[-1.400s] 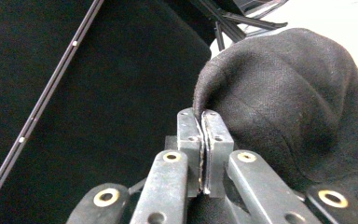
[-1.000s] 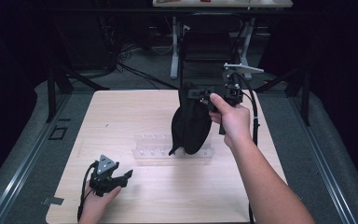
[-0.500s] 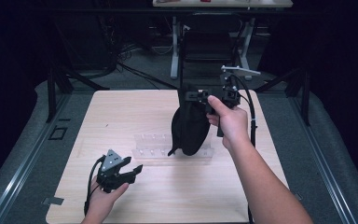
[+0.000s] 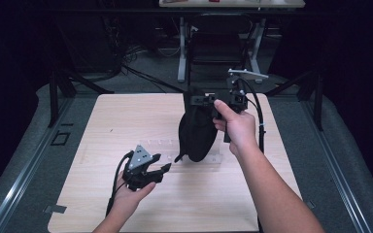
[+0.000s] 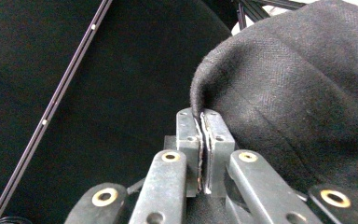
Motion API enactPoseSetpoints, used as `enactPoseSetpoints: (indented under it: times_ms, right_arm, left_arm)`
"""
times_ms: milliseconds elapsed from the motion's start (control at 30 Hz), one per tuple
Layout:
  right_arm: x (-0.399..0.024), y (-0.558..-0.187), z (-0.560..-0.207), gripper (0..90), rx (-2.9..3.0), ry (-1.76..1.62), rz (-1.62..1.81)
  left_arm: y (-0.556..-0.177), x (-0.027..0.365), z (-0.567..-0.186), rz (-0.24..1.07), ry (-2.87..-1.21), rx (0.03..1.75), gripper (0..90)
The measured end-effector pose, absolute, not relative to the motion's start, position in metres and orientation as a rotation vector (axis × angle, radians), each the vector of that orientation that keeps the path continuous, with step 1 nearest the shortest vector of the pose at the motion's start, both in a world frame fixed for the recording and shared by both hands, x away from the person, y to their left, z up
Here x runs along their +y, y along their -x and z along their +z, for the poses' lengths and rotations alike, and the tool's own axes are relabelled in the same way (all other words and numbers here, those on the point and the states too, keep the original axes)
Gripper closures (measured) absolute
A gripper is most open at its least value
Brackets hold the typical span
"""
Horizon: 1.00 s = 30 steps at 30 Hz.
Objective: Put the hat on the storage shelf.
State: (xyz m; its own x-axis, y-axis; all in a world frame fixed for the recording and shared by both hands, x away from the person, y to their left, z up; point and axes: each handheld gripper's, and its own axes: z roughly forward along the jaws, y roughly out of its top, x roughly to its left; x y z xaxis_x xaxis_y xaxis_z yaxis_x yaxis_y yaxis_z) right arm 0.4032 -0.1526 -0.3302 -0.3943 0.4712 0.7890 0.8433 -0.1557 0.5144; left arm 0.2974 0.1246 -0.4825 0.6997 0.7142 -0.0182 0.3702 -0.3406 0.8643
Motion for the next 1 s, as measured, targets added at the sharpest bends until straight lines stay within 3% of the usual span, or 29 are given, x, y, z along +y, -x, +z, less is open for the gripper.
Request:
enactPoseSetpoints:
  times_ms: [267,667,1000]
  right_arm:
    - [-0.153,-0.403,-0.33,87.3,-1.778,1.49,-1.567]
    - [-0.152,-0.402,-0.33,87.1,-1.783,1.481,-1.566]
    - [-0.148,-0.397,-0.326,82.3,-1.792,1.457,-1.574]
  left_arm:
    - [-0.297,0.101,-0.473,0.481,-1.992,0.763,56.4]
    - [-0.3,0.089,-0.477,0.54,-2.031,0.736,79.2]
    - [-0.3,0.095,-0.48,0.534,-2.035,0.724,82.3]
